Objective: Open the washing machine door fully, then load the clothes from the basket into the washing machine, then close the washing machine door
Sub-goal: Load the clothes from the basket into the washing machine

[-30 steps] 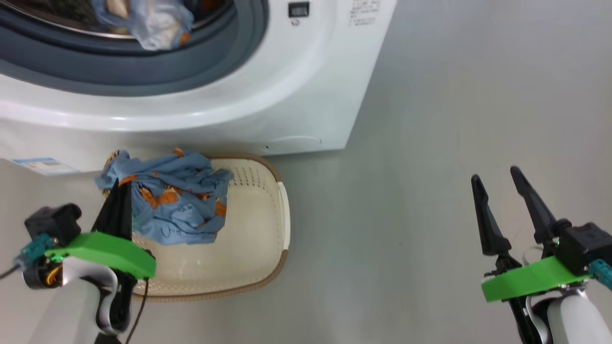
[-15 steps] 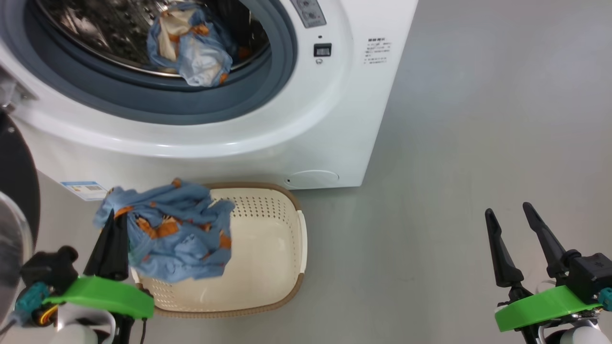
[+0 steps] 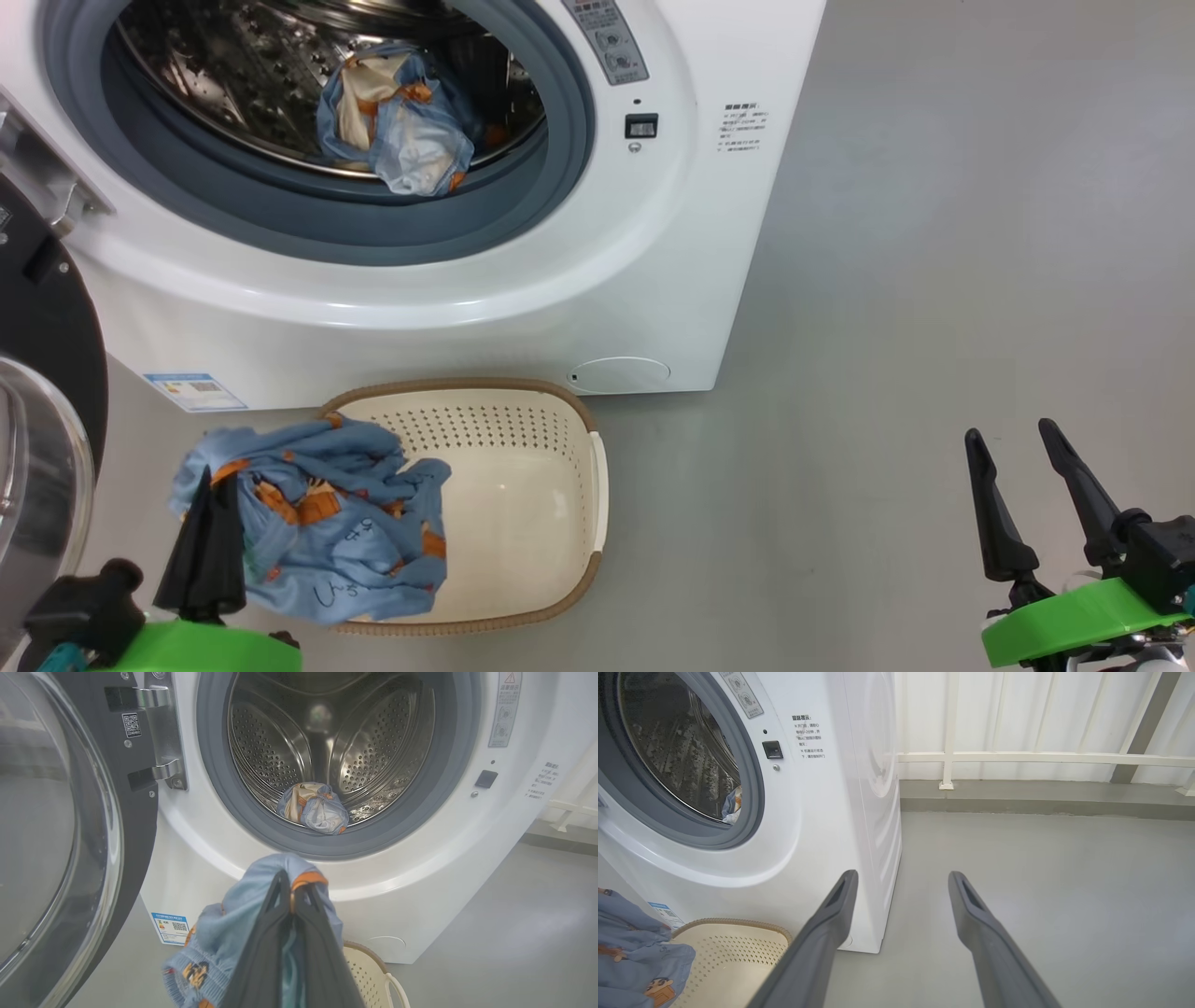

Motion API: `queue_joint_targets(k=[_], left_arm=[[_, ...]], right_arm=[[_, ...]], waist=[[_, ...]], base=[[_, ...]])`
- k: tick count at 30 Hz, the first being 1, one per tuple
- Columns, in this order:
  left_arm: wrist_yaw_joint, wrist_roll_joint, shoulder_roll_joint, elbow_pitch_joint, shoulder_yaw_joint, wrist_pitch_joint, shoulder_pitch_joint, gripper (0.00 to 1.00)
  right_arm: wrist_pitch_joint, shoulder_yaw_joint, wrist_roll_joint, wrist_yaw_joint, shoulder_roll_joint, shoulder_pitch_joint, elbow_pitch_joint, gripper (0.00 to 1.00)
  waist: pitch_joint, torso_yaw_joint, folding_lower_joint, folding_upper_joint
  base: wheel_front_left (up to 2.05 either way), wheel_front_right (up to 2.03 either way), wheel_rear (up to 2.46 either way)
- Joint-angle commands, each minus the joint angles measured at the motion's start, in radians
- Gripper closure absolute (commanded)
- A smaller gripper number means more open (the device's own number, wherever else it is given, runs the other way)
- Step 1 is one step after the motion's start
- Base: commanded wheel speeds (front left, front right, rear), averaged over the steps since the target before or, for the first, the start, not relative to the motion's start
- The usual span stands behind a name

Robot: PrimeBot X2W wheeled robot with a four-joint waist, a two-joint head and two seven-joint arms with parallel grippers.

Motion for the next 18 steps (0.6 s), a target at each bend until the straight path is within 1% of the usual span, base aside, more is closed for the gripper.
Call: queue_joint_targets(k=[1, 4, 8, 18], left_arm=[[-0.002, 0.018, 0.011, -0.043, 0.045, -0.006, 0.002, 1.00], [-0.002, 0.035, -0.009, -0.085, 0.049, -0.006, 0.029, 1.00], [-0.002, 0.037, -0.022, -0.102, 0.045, -0.006, 0.038, 1.00], [-0.002, 0.014, -0.023, -0.107, 0.032, -0.006, 0.005, 1.00]], right_arm=[[-0.005, 0.018, 0.013, 0.001, -0.012, 0.012, -0.025, 0.00], [-0.005, 0.017, 0.013, 0.001, -0.013, 0.014, -0.027, 0.00], [-0.005, 0.016, 0.014, 0.001, -0.013, 0.010, -0.029, 0.00], [-0.005, 0.021, 0.012, 0.001, -0.010, -0.007, -0.033, 0.00]], waist=[[0.000, 0.000, 0.0000, 0.0000], [0.007, 0.000, 0.0000, 0.0000], [0.016, 0.002, 0.0000, 0.0000], [0.052, -0.002, 0.0000, 0.0000]], base=[[0.00, 0.00, 0.00], [0.00, 0.00, 0.00], [0.00, 0.00, 0.00], [0.00, 0.00, 0.00]])
